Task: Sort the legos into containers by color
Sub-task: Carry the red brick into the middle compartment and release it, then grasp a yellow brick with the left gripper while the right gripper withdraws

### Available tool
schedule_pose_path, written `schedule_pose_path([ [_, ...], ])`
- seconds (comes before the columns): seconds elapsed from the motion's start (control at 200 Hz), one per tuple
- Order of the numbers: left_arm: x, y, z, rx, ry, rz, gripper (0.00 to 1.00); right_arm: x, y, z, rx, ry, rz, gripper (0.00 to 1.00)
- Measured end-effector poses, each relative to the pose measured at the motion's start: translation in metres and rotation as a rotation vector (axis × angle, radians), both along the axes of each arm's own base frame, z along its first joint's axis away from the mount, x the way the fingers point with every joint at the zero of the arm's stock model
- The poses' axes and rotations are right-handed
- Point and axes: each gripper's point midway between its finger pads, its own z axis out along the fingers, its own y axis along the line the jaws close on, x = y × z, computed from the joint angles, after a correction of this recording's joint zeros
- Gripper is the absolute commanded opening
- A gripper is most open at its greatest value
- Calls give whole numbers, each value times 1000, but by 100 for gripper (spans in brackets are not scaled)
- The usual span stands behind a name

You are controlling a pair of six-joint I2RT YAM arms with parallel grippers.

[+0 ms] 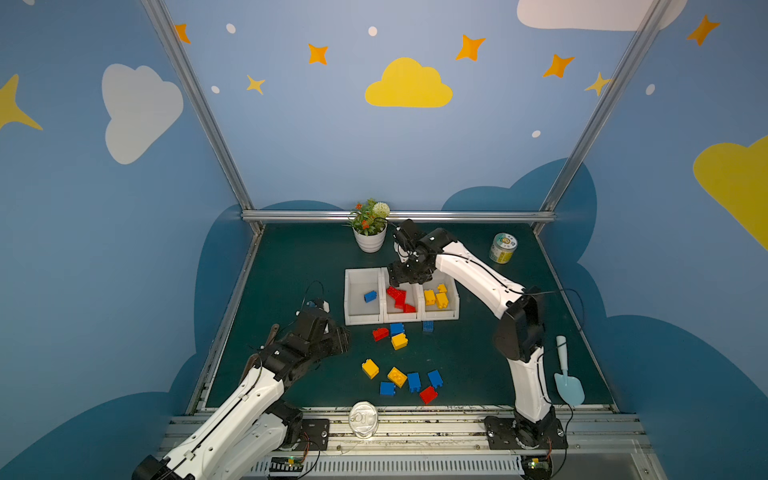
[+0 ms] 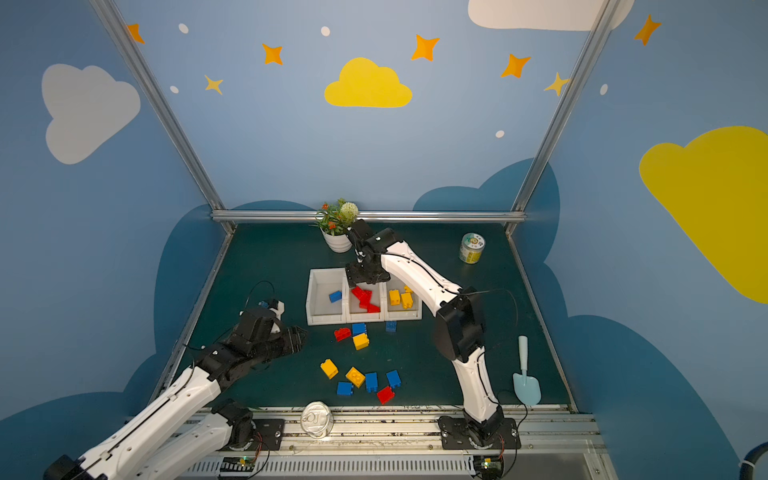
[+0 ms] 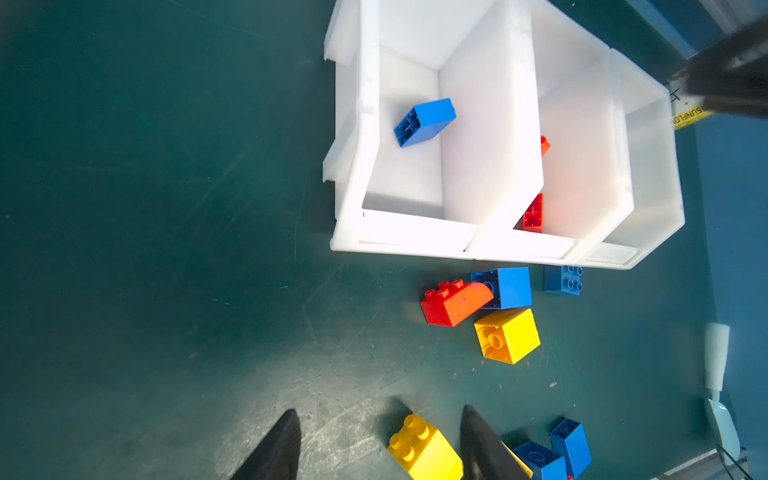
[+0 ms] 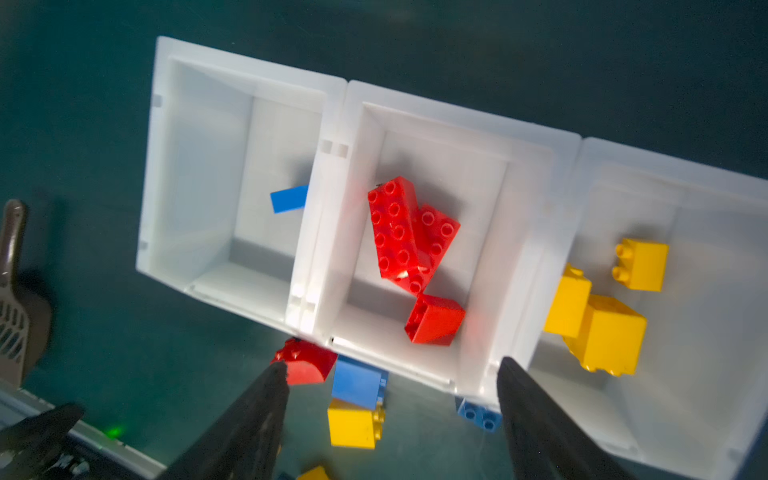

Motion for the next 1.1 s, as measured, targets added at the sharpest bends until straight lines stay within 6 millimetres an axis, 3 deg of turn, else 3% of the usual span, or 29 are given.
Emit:
schedule_pose_path([
  [0.115,-3,-2,-3,14,11,-23,61,-20,-17,22,35,-26,-7,79],
  [0.22,-8,-8,-7,27,22,-62,62,-39,-35,27,46,-29,-22,79],
  [0.576,-41,-42,-37,177,120,-329,66,-98,-109,-8,6,34,-145,79],
  [0.791,-51,-62,-50,274,170,-477,69,-114,-149,-12,31,-22,-240,80],
  [1.096,-53,-90,-63,377,218,-646,70,-126,-182,-10,95,-177,-342,80],
])
